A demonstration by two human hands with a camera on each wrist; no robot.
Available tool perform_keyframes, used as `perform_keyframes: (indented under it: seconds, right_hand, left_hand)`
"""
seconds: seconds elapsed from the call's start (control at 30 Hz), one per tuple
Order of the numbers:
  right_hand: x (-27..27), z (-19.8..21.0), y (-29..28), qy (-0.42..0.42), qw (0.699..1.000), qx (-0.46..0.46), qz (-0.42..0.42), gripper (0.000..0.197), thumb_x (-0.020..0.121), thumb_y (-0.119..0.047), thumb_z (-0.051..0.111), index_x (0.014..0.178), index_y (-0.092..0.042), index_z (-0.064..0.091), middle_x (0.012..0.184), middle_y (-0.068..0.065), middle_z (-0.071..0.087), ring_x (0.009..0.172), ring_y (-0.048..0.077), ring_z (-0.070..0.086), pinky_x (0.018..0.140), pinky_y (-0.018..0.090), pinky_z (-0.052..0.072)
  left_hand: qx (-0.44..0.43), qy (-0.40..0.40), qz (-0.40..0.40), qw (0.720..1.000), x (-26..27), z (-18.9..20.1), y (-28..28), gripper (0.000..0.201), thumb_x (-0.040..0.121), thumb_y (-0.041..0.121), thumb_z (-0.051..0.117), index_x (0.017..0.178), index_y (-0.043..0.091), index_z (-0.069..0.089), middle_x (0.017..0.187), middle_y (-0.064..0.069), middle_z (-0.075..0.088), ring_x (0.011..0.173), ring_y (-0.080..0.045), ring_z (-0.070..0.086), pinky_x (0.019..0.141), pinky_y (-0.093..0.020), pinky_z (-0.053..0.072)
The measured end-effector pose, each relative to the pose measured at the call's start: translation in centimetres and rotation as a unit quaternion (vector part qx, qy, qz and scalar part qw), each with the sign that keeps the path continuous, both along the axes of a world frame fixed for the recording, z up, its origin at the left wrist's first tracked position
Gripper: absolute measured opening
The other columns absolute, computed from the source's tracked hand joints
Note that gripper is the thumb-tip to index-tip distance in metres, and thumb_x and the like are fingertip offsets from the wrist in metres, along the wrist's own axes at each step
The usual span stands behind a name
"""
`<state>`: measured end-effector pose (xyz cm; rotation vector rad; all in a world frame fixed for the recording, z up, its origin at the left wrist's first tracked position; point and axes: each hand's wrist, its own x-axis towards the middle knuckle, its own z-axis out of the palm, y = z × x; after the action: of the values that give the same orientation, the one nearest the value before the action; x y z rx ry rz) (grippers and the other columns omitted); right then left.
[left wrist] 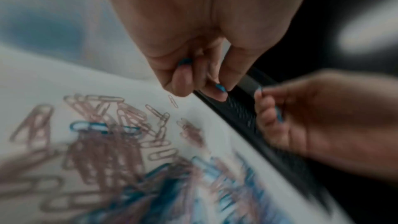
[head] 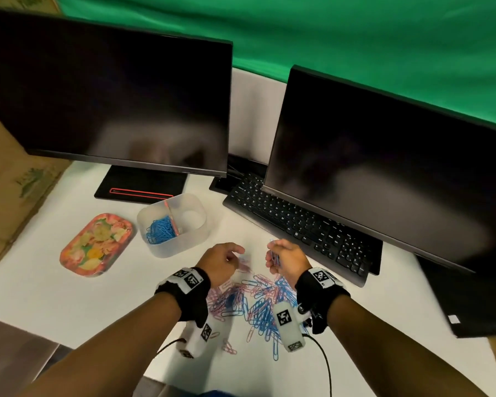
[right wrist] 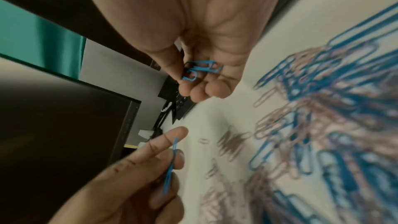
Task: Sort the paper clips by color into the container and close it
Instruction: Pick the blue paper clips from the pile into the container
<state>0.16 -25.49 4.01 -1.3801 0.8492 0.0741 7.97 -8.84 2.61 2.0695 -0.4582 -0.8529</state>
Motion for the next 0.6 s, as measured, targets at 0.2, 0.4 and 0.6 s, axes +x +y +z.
perform_keyframes:
  seconds: [0.2,0.4,0.6]
  right_hand:
    - [4.6,3.4,3.9,-0.012,0.996,0.071,0.055,0.024,0.096,0.002,0.034,0.097,-0.01,0.055,0.056,0.009,0.053,0.042,0.019,0.053,0.04,0.019,0.037]
    - [10.5,6.0,10.0,0.01,0.986,0.072,0.152,0.023,0.093,0.002,0.037,0.093,-0.009,0.057,0.068,0.012,0.055,0.052,0.022,0.056,0.044,0.023,0.044]
    - [15.1,7.6,14.2,0.064,0.969,0.053,0.231,0.032,0.098,-0.007,0.033,0.124,0.001,0.051,0.066,0.011,0.043,0.051,0.02,0.045,0.069,0.03,0.055]
  left_hand:
    - [-0.25,0.287,0.311,0.871,2.1,2.6,3.4,0.024,0.089,0.002,0.035,0.086,0.006,0.059,0.064,-0.004,0.041,0.05,-0.014,0.035,0.047,-0.023,0.025]
    - [-0.264,0.3,0.404,0.823,6.2,4.3,6.9,0.036,0.098,0.04,0.038,0.082,0.013,0.055,0.067,-0.004,0.053,0.056,-0.017,0.048,0.054,-0.028,0.036]
    - [-0.206,0.237,0.44,0.841,9.3,5.7,9.1,0.041,0.098,0.046,0.043,0.108,0.008,0.056,0.099,-0.017,0.06,0.084,-0.027,0.062,0.076,-0.039,0.052]
